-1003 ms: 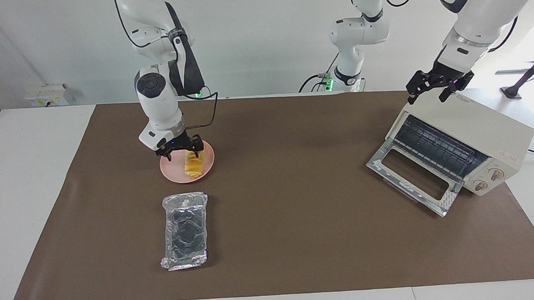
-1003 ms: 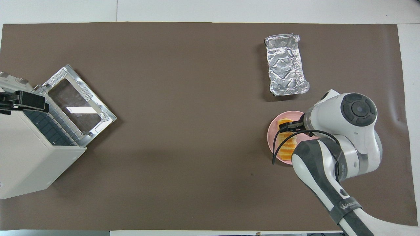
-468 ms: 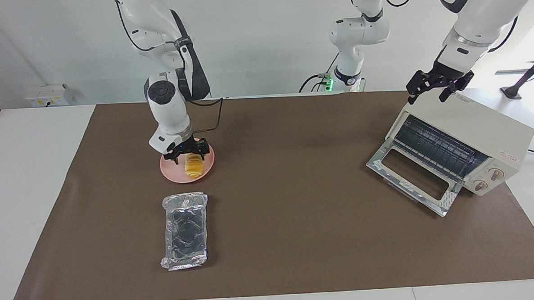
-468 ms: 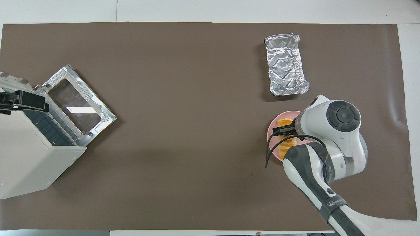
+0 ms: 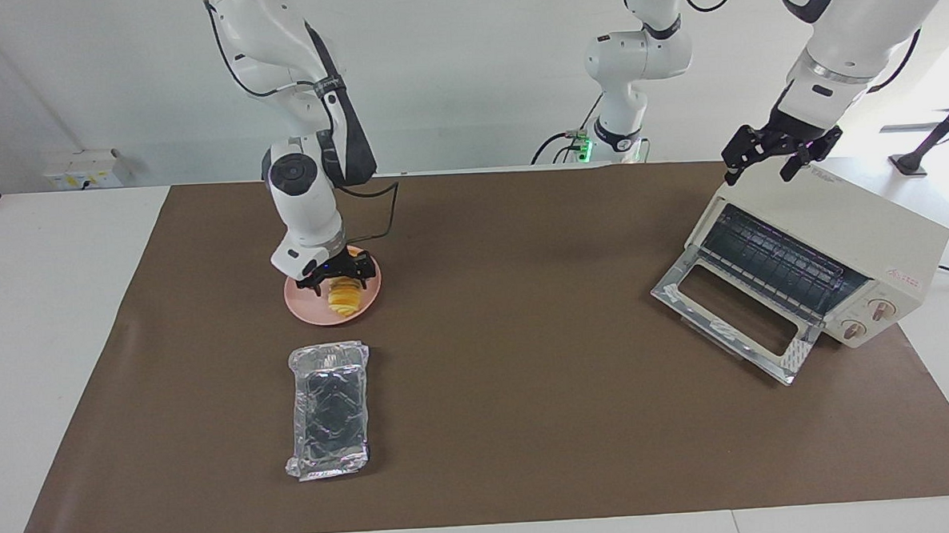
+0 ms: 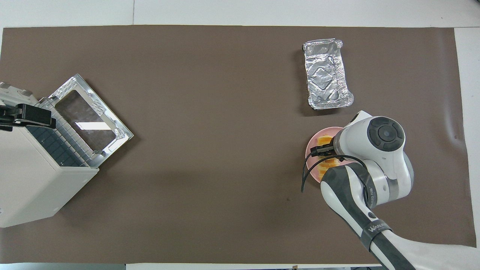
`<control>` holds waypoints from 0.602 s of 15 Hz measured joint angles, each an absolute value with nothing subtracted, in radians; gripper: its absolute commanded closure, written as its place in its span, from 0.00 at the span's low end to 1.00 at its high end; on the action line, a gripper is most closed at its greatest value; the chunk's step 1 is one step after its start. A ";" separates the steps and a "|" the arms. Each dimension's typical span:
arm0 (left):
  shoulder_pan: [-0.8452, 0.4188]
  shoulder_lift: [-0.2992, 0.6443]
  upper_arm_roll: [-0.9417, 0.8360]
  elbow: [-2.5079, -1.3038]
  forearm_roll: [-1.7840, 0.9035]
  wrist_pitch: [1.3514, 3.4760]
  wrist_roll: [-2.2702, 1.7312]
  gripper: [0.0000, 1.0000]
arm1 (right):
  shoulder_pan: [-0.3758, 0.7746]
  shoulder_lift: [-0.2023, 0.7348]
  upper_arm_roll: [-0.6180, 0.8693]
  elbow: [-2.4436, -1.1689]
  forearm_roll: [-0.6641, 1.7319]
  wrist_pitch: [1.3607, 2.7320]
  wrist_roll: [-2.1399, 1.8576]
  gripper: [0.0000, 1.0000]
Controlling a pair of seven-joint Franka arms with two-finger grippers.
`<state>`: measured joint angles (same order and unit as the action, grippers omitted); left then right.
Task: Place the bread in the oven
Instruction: 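Reach the right gripper to the pink plate and grasp the bread slices, then lift the bread with the right gripper and carry it over the foil tray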
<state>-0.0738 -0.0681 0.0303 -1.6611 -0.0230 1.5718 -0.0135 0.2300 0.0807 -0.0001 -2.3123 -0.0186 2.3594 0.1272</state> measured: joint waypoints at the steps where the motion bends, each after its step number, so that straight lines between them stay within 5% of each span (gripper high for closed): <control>1: -0.074 -0.068 0.030 -1.661 -0.023 1.572 -0.014 0.00 | 0.230 0.081 0.000 -2.312 -0.019 2.359 0.127 1.00; 9: -0.074 -0.068 0.030 -1.661 -0.023 1.572 -0.014 0.00 | 0.226 0.080 -0.008 -2.209 -0.019 2.220 0.127 1.00</control>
<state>-0.0738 -0.0681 0.0303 -1.6611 -0.0230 1.5718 -0.0135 0.2257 0.0799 -0.0076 -2.2094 -0.0187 2.2205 0.1271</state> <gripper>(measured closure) 0.000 0.859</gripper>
